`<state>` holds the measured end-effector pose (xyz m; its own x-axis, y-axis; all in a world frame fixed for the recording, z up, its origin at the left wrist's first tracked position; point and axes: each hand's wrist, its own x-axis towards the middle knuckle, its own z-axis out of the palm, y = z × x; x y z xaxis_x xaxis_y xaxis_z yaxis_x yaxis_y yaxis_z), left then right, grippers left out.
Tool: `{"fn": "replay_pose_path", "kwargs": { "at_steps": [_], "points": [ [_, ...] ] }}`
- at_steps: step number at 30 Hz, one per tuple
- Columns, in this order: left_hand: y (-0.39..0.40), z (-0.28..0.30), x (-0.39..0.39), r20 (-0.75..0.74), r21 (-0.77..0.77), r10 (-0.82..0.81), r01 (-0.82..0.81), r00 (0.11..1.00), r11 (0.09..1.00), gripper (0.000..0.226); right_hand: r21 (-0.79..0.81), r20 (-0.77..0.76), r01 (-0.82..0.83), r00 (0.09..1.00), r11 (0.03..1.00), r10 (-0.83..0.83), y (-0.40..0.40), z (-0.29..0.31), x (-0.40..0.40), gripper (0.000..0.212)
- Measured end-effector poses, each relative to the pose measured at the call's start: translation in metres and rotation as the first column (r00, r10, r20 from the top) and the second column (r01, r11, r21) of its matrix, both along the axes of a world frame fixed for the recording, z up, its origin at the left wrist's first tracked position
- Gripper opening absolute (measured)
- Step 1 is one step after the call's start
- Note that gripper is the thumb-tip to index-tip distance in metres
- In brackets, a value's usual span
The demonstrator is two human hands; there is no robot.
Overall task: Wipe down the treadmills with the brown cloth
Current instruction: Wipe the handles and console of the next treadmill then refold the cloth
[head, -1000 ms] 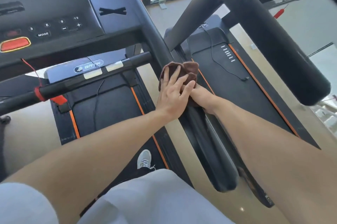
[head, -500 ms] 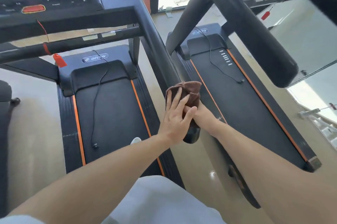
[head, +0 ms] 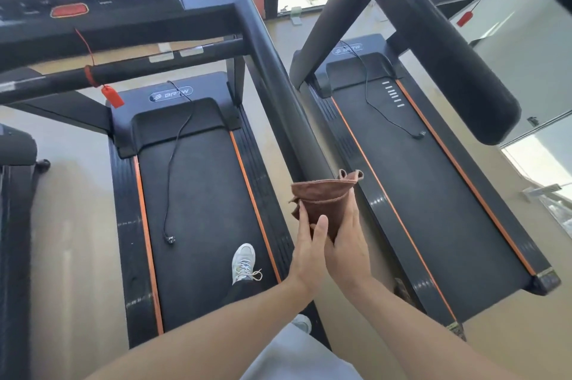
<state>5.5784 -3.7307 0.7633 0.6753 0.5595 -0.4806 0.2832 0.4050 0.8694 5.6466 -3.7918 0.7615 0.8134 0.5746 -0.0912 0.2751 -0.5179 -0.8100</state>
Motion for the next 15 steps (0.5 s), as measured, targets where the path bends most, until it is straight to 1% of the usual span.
{"fn": "replay_pose_path", "kwargs": {
  "at_steps": [2,4,7,8,9,10,11,12,13,14,15],
  "points": [
    [0.006,0.005,0.004,0.007,0.019,0.031,-0.031,0.999,0.999,0.061,-0.013,0.08,0.033,0.996,0.999,-0.032,0.008,0.0,-0.006,0.088],
    [0.017,0.009,0.008,0.041,0.068,0.067,-0.07,0.997,0.995,0.05,-0.011,0.128,0.053,0.991,0.999,-0.051,0.017,0.003,-0.007,0.088],
    [0.052,0.015,0.019,0.035,0.124,0.188,-0.191,0.982,0.974,0.03,-0.022,0.122,0.074,0.99,0.997,-0.07,0.036,0.012,0.006,0.086],
    [0.067,0.015,0.024,0.031,0.12,0.226,-0.228,0.974,0.966,0.032,-0.06,0.125,0.065,0.991,0.996,-0.057,0.045,0.017,0.013,0.084],
    [0.084,0.015,0.03,0.023,0.139,0.241,-0.242,0.97,0.96,0.039,-0.122,0.138,0.041,0.99,0.992,-0.024,0.053,0.02,0.023,0.083],
    [0.099,0.016,0.034,0.002,0.192,0.234,-0.23,0.972,0.954,0.046,-0.199,0.146,0.0,0.989,0.98,0.03,0.06,0.024,0.033,0.085],
    [0.116,0.018,0.04,-0.024,0.255,0.214,-0.201,0.977,0.946,0.048,-0.271,0.13,-0.051,0.988,0.961,0.089,0.069,0.029,0.046,0.09],
    [0.131,0.021,0.045,-0.048,0.304,0.191,-0.168,0.98,0.938,0.043,-0.33,0.07,-0.125,0.985,0.936,0.156,0.077,0.034,0.06,0.098],
    [0.144,0.024,0.051,-0.067,0.336,0.17,-0.138,0.983,0.932,0.034,-0.356,-0.02,-0.209,0.976,0.911,0.216,0.084,0.039,0.074,0.104],
    [0.158,0.027,0.056,-0.075,0.351,0.148,-0.112,0.986,0.93,0.025,-0.341,-0.131,-0.278,0.96,0.898,0.248,0.093,0.047,0.085,0.107],
    [0.171,0.03,0.061,-0.079,0.342,0.122,-0.088,0.989,0.935,0.019,-0.274,-0.24,-0.297,0.942,0.915,0.235,0.099,0.055,0.095,0.101]
  ]
}}
